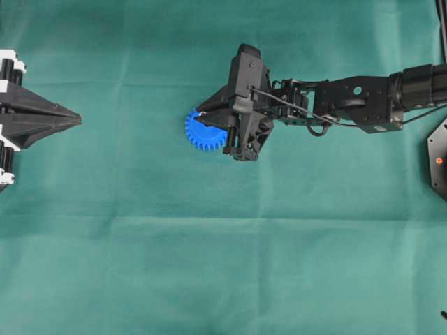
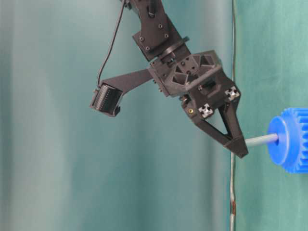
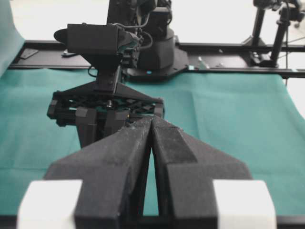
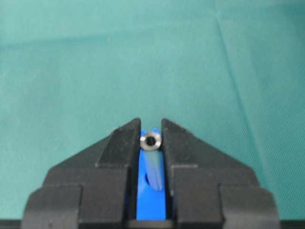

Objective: Insert the shaft placed at a random location into the center hole of the medium gear at another random location.
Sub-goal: 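Align the shaft tip above the gear hole with small adjustments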

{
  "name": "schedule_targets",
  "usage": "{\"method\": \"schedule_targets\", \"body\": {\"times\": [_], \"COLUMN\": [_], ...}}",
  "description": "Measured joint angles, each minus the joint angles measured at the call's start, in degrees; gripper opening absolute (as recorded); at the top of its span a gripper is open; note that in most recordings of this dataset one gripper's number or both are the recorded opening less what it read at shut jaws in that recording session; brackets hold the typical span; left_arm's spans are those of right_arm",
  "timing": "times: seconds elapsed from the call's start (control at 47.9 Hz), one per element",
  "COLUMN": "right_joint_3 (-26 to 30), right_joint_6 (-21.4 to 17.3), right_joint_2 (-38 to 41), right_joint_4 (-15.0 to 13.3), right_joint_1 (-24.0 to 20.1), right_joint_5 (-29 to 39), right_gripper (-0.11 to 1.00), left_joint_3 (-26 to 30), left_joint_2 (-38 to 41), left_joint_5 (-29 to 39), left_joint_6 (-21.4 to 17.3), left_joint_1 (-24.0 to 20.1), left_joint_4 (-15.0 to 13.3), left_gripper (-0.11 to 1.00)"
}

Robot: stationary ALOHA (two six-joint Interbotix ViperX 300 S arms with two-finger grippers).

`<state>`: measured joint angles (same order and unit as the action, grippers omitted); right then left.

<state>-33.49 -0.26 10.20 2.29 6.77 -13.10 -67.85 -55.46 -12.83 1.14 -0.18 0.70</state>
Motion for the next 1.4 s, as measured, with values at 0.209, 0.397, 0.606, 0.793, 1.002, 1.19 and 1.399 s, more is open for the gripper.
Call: {"method": "schedule_targets", "body": {"times": [0.209, 0.397, 0.606, 0.793, 1.002, 1.19, 1.399], "right_joint_3": [0.0, -0.1, -0.4, -0.4, -0.4, -0.4, -0.5], "right_joint_6": [0.0, 0.0, 0.1, 0.0, 0.0, 0.0, 0.0], "right_joint_2": [0.1, -0.6, -3.3, -3.5, -2.9, -0.4, 0.4], "right_joint_4": [0.0, 0.0, -0.1, -0.1, -0.1, 0.1, 0.8], "right_joint_1": [0.0, 0.1, 0.2, 0.2, 0.3, 0.2, 0.2], "right_joint_5": [0.0, 0.1, 0.5, 0.4, -1.8, -3.0, -3.5], "right_gripper": [0.13, 0.13, 0.13, 0.13, 0.13, 0.13, 0.13], "left_joint_3": [0.0, 0.0, 0.0, 0.0, 0.0, 0.0, -0.1], "left_joint_2": [0.0, 0.0, 0.0, 0.0, 0.0, 0.0, 0.1], "left_joint_5": [0.0, 0.0, 0.0, 0.0, 0.0, 0.0, 0.0], "left_joint_6": [0.0, 0.0, 0.0, 0.0, 0.0, 0.0, 0.0], "left_joint_1": [0.0, 0.0, 0.0, 0.0, 0.0, 0.0, 0.0], "left_joint_4": [0.1, 0.1, 0.0, 0.1, 0.1, 0.1, 0.1], "left_gripper": [0.0, 0.0, 0.0, 0.0, 0.0, 0.0, 0.0]}}
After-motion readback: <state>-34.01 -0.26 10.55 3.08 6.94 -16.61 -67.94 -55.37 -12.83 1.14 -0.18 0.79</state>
